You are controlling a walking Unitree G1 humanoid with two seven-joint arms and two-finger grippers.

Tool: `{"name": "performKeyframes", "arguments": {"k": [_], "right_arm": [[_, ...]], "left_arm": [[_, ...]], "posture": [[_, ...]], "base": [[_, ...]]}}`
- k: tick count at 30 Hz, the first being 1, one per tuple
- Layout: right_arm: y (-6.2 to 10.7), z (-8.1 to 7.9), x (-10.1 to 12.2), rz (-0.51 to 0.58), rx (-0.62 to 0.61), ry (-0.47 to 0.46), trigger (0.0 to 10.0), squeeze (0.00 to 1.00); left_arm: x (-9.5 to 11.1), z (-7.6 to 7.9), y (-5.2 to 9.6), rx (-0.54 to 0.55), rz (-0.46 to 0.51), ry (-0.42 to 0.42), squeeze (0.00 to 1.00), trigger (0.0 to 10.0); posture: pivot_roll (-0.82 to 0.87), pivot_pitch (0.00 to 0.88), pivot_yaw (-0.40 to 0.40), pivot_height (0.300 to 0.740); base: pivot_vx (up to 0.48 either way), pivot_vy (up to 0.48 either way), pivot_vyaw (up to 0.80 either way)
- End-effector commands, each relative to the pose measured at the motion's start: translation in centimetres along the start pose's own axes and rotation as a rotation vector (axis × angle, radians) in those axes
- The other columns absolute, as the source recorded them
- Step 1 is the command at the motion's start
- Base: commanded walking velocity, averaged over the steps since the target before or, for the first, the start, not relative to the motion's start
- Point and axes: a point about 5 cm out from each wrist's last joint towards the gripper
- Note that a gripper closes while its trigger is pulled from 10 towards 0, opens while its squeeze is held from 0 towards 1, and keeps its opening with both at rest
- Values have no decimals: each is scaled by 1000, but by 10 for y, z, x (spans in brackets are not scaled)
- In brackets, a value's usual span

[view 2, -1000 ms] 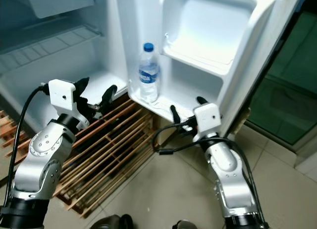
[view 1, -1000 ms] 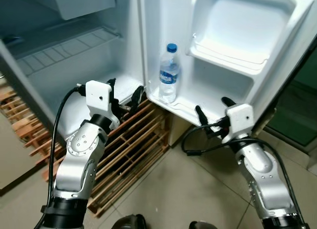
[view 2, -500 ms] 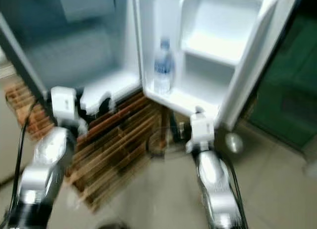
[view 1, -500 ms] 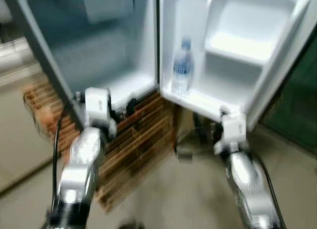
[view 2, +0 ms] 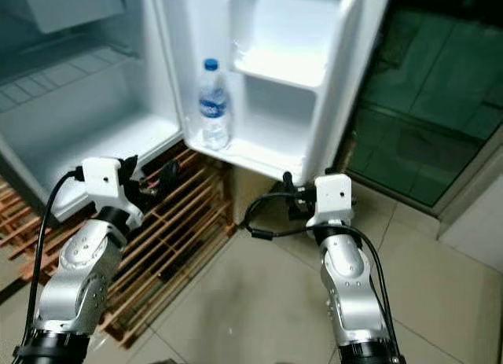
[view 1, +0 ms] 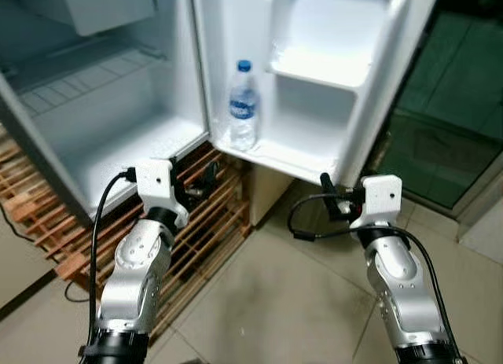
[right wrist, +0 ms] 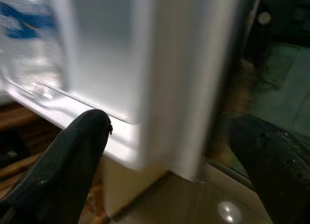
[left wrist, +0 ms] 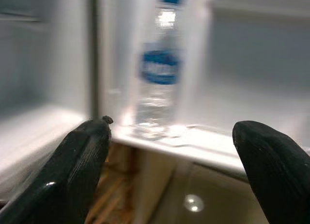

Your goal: Restocking fridge

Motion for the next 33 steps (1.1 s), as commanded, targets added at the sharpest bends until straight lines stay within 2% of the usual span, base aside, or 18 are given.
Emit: {"name": "performKeyframes", "arguments": {"k": [1,6,11,18,33], "right_arm": [[-1,-1,1,9,12,-8,10000,31],[2,-4,0,12,45,0,10000,47],[5,-12,-1,15,79,7,10000,90],[6,-16,-2,20,112,9,10000,114],[8,-18,-7,14,148,32,10000,196]], "left_arm": [[3,3,1,-26,17,-5,0,10000],[3,-1,0,13,21,-16,0,10000],[-3,-12,-2,90,-18,-3,0,10000],[-2,-5,-3,40,-2,-26,0,10000],[-4,0,-3,-6,20,-3,0,10000]], "posture": [[-118,28,17,740],[-119,26,20,740],[-122,21,24,740],[-126,6,29,740],[-130,0,28,740]], "base": [[0,-480,0],[0,-52,0],[0,0,790],[0,0,774],[0,-448,766]]}}
Point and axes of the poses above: a point about 5 cm out from each wrist's last joint towards the gripper, its own y axis pointing back from the gripper into the wrist, its own x axis along the axis of the wrist's last joint, z = x × y, and after that the axes turned 7 degrees about y, right-handed
